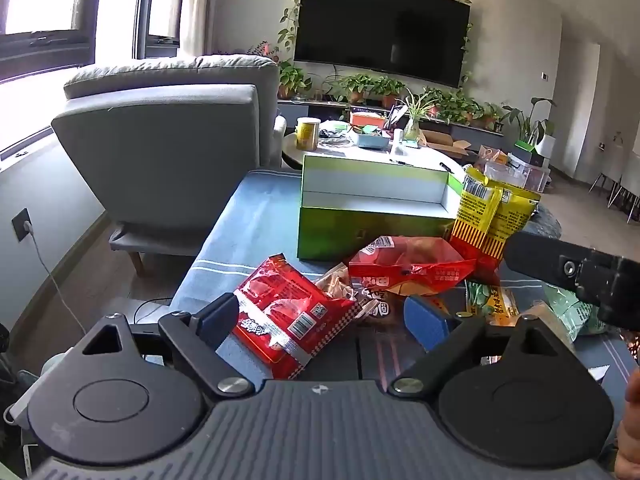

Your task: Organize snacks

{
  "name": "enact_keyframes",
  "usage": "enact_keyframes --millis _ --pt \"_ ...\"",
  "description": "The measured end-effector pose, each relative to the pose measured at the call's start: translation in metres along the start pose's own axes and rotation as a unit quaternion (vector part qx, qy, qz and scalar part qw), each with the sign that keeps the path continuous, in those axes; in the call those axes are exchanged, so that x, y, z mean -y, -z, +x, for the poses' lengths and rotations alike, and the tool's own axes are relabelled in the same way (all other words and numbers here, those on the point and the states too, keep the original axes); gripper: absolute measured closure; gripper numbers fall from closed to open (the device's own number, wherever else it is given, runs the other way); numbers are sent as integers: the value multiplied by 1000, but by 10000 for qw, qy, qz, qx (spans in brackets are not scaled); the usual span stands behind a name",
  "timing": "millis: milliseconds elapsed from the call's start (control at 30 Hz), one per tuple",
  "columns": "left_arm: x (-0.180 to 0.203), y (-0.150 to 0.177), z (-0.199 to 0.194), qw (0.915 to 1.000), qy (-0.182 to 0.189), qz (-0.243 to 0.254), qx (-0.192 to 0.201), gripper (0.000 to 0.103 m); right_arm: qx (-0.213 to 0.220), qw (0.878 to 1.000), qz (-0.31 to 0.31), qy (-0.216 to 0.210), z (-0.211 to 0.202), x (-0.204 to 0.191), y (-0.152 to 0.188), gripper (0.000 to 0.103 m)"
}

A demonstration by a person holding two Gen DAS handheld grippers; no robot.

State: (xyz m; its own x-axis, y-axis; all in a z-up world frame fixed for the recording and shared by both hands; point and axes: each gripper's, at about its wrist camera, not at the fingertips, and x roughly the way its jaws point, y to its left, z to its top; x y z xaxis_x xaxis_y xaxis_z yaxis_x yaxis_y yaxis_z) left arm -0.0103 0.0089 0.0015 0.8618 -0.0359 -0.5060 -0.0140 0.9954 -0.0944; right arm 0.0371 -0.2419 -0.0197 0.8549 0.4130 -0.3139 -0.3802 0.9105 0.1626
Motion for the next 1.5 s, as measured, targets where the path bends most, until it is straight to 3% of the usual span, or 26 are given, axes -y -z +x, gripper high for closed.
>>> enact_keyframes --millis 1500 --pt "3 5 7 9999 -3 14 -150 14 -502 9978 394 173 9 15 13 13"
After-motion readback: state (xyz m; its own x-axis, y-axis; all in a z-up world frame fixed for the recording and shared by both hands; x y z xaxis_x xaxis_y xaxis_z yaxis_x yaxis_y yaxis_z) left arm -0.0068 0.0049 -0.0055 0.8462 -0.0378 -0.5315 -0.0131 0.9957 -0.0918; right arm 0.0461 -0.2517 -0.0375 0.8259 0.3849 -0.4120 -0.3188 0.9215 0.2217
